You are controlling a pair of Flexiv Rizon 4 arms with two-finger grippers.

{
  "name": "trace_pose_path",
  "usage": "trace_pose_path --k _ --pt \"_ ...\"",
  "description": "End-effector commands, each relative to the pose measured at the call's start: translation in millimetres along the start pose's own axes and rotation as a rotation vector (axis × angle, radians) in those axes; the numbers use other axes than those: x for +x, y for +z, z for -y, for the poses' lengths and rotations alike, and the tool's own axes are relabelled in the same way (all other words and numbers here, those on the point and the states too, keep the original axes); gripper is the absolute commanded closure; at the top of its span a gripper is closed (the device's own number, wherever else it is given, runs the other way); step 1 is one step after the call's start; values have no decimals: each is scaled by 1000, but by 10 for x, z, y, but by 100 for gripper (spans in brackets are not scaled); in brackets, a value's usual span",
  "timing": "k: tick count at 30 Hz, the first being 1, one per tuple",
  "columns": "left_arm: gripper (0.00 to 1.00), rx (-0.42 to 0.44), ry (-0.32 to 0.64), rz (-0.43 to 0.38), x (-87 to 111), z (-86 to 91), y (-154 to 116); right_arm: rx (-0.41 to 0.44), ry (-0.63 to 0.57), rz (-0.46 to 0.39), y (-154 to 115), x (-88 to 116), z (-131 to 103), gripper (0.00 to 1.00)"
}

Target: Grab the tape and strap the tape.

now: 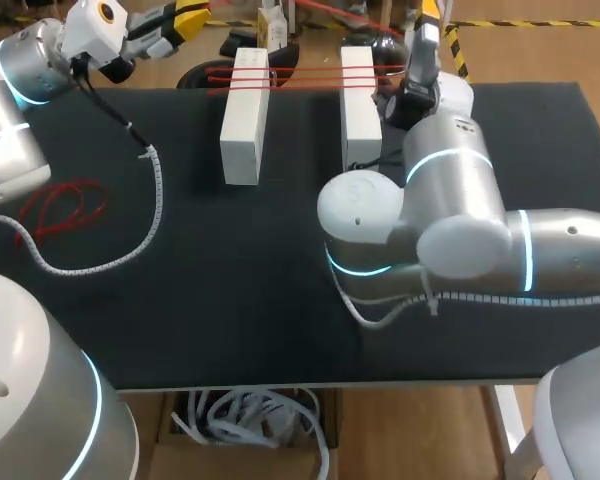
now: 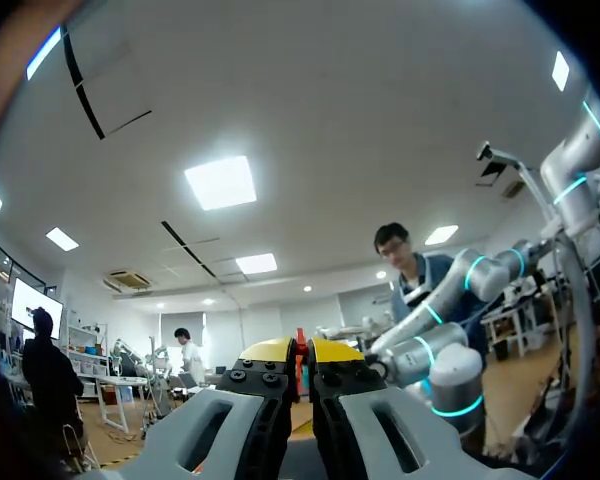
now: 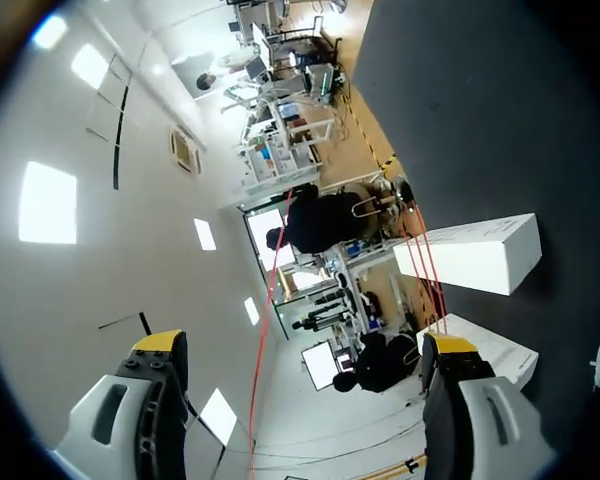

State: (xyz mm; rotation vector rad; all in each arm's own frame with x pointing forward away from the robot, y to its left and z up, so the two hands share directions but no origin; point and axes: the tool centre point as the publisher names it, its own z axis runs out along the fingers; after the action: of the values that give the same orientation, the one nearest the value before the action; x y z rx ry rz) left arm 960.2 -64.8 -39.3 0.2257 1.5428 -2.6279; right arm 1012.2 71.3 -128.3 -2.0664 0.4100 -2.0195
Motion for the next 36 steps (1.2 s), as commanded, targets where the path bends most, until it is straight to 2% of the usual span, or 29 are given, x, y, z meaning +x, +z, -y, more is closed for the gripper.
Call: trace_pose_path --k 1,4,6,7,20,29,36 --pt "100 3 1 -1 -4 -10 -5 39 2 -2 -22 87 -5 0" --pt "100 3 1 -1 -4 -10 -5 42 9 -8 -44 126 23 1" --pt "100 3 1 -1 -4 -10 -5 41 12 -11 -60 140 35 47" --pt "100 3 1 -1 -4 -10 -5 40 15 -11 -71 143 40 52" --pt "100 3 1 -1 -4 -10 -5 17 45 -12 -203 180 51 52" --pt "100 3 1 -1 -4 -10 -5 -5 54 -31 -251 239 -11 62" --pt "100 3 1 -1 -4 -10 -5 -16 54 -40 -245 266 -48 64"
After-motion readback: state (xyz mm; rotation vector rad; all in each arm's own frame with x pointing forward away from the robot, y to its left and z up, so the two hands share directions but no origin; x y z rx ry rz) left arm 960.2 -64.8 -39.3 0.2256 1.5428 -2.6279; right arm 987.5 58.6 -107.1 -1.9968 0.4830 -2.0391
